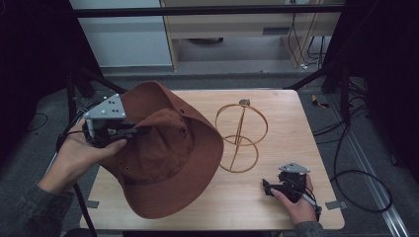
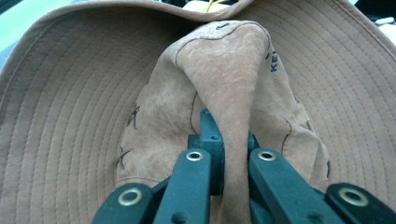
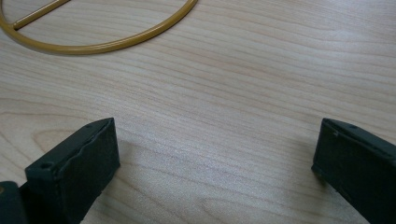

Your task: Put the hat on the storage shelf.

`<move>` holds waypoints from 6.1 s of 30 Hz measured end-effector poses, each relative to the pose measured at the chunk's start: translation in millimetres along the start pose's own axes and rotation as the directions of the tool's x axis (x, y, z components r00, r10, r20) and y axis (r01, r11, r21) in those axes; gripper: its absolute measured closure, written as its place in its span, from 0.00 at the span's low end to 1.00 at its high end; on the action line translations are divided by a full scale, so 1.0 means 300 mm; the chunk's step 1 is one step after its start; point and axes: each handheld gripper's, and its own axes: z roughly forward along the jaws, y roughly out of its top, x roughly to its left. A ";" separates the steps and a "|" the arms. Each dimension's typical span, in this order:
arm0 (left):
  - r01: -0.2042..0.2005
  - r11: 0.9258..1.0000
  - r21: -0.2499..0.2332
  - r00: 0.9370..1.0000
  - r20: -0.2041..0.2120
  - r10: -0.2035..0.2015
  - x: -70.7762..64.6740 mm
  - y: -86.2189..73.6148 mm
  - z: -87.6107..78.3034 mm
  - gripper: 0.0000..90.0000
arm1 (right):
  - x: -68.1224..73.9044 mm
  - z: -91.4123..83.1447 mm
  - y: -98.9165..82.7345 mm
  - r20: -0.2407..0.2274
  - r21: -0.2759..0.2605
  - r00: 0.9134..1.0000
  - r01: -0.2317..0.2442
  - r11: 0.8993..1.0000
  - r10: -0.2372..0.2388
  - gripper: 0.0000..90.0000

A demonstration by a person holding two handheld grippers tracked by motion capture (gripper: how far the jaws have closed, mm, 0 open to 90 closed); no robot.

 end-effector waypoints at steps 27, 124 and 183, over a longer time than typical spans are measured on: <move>-0.076 0.997 -0.003 0.997 -0.030 0.076 -0.030 0.296 0.082 0.98 | 0.000 -0.001 0.000 -0.011 0.001 1.000 0.000 1.000 0.000 0.01; -0.146 0.986 0.077 0.987 0.072 0.141 -0.091 0.656 0.668 0.47 | 0.001 -0.001 -0.001 -0.006 -0.002 1.000 -0.002 1.000 0.002 0.01; -0.080 0.996 -0.026 0.996 -0.027 0.079 -0.120 0.398 0.413 0.05 | 0.001 -0.001 0.000 -0.006 0.000 1.000 -0.001 1.000 0.001 0.00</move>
